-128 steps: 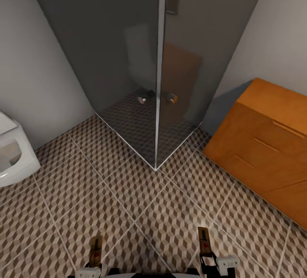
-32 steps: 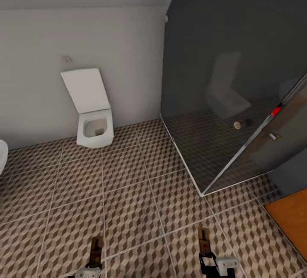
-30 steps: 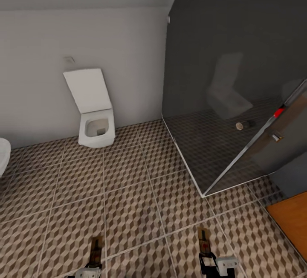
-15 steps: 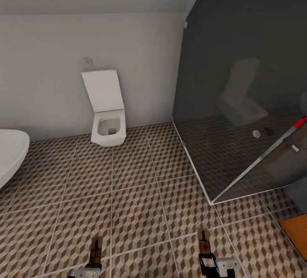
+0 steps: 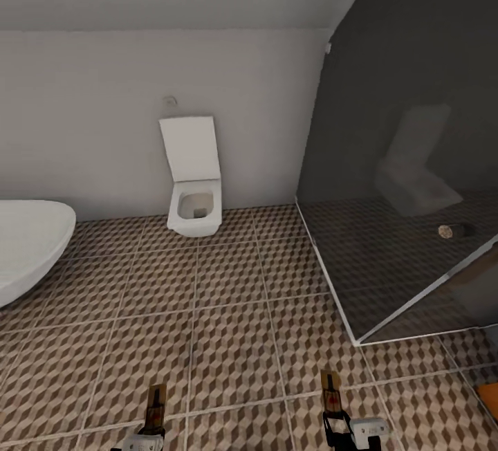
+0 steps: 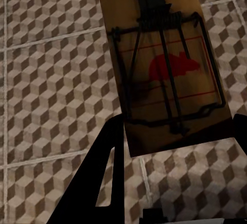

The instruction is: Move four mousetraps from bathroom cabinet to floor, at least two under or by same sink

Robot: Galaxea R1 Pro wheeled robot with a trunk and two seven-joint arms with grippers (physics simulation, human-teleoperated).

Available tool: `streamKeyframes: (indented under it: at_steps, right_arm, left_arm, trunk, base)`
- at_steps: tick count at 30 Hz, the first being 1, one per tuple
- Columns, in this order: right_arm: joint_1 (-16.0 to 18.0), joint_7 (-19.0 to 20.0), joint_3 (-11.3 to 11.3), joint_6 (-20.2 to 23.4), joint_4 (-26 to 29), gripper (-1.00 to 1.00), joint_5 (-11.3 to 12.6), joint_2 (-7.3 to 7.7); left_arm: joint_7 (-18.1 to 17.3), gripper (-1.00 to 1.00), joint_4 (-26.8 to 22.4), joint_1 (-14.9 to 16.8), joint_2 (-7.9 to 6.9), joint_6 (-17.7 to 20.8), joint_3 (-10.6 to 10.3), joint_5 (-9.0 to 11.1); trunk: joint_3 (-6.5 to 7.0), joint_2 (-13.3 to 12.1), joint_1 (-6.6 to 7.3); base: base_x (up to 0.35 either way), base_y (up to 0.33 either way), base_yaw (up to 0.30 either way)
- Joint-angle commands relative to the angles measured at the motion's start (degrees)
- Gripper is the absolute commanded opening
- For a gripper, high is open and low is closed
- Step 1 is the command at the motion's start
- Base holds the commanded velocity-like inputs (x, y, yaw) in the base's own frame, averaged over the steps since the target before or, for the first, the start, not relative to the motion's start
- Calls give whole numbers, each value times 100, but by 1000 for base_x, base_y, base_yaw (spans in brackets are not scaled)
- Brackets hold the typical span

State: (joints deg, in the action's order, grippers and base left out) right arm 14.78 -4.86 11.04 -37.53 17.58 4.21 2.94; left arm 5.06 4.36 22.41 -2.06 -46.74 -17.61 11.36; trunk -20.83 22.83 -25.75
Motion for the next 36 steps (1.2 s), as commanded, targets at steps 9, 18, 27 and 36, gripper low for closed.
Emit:
streamKeyframes:
  at_steps: [9,18,27,36]
  right_arm:
    - [0,2,47,-18,-1,-100,63,5]
    - [3,2,47,-18,-1,-100,63,9]
    - [4,2,47,-50,-1,-100,63,47]
    - [2,3,47,-70,-1,-100,60,54]
  left_arm:
    - [47,-100,21,9,4,-28,-50,-2]
    - [47,-100,21,9,4,-28,-50,-2]
    - [47,-100,21,9,4,-28,-50,-2]
    - [47,-100,21,9,12,-28,-50,-2]
  trunk:
    - [57,9,-3]
    - [122,9,-3]
    - [152,9,-3]
    - [153,9,-3]
  base:
    - [-36,187,193]
    - [-92,241,193]
    - [-16,36,102]
    - [0,1,3]
